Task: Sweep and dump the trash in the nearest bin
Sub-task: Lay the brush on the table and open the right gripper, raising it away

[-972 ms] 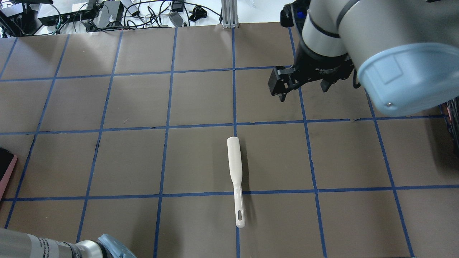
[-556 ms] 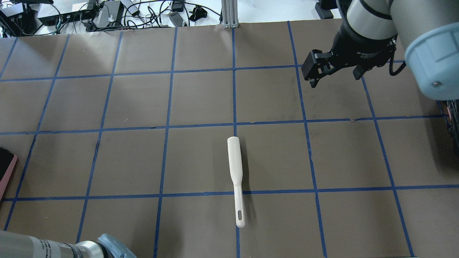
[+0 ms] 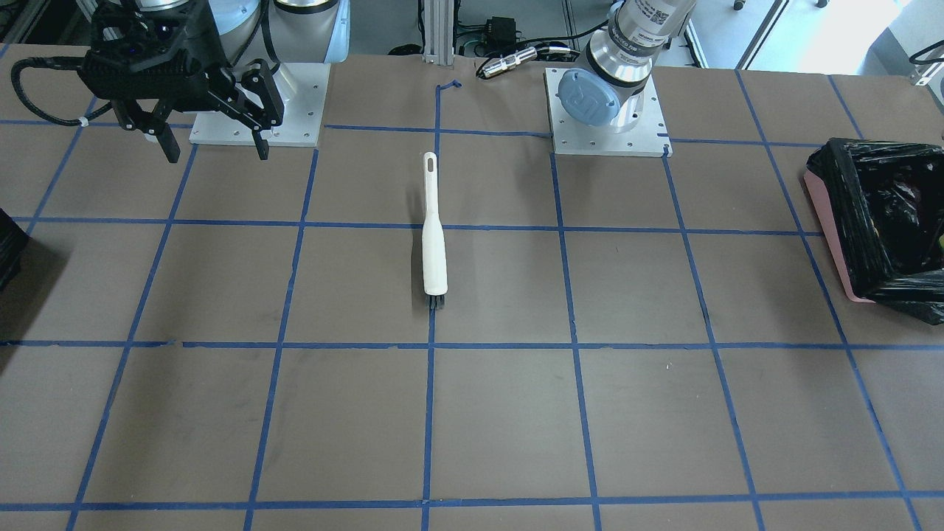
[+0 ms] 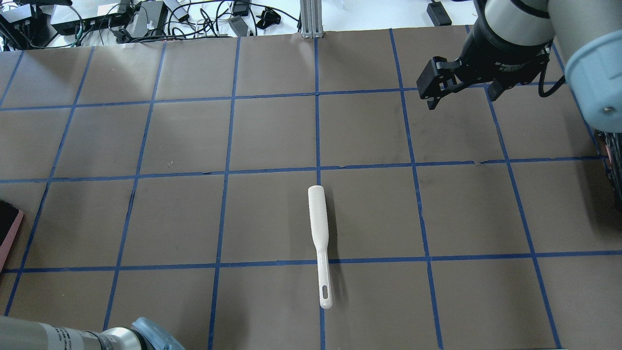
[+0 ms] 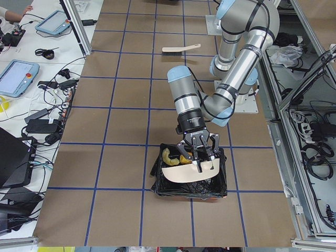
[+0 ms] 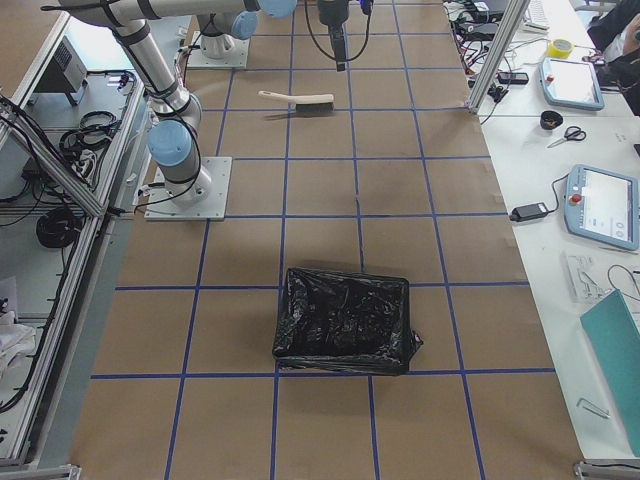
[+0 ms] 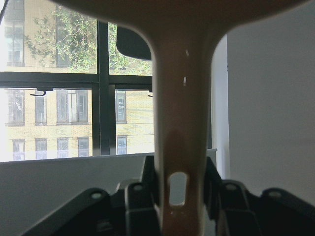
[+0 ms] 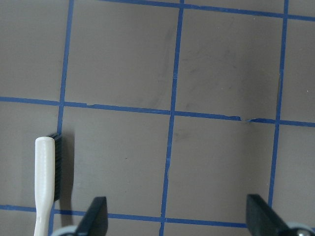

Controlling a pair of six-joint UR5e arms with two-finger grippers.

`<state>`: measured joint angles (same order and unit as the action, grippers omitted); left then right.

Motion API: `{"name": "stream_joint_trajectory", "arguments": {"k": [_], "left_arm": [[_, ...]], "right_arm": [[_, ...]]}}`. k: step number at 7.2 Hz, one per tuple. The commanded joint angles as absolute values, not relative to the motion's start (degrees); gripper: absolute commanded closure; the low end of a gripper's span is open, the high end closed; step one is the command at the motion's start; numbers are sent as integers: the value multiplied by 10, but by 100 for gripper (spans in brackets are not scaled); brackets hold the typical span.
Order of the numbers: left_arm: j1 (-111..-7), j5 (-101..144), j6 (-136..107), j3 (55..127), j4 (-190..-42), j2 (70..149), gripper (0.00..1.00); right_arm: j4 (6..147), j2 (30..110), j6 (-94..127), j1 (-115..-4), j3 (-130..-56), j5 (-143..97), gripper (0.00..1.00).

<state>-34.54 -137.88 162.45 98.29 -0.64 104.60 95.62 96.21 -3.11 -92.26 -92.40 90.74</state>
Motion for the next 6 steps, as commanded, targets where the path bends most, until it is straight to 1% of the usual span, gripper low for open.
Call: {"name": "stream_joint_trajectory", "arguments": {"k": [1,2,4,6], "left_arm": [[-350,-1373,1629,981,-15,1035,100],[-377,-1379,1629,979,-25,1032,100],[-464,-1379,1595,954,-34,1030,100],[-525,-1387,1499,949,-39,1033,100]], "right_arm": [[963,962,-31,-923,-925,905,0],[959,961,-31,-921,-928,910,0],[963,958,-30,-924,-929,907,0],[963,954,-32,-924,-929,907,0]]}}
